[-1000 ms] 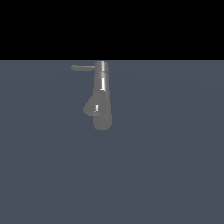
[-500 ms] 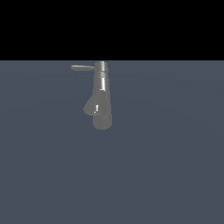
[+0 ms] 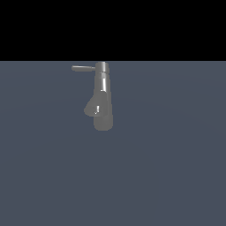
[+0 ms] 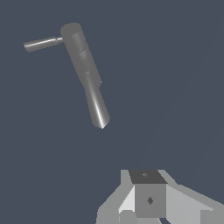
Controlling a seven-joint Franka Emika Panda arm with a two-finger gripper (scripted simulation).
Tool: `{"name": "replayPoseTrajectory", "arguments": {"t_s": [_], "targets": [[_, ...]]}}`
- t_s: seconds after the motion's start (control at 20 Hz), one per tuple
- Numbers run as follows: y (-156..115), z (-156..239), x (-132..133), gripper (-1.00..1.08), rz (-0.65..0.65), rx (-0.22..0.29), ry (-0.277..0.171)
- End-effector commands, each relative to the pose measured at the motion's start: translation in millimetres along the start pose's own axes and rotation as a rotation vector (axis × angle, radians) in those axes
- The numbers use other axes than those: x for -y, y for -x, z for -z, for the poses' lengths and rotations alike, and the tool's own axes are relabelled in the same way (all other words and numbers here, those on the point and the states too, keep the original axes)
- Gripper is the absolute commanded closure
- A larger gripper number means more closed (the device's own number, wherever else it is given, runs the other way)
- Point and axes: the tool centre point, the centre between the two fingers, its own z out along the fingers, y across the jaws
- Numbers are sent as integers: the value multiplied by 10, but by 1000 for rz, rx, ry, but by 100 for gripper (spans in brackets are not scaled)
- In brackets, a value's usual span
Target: Turn on the faucet by rotating a designated handle.
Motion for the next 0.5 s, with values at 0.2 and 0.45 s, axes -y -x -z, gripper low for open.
{"name": "replayPoseTrajectory", "arguments": {"t_s": [0.2,0.45], "targets": [[-360,-63,219,108,-132,-1,24],[-631,-147,401,108,-231,-3,37]]}}
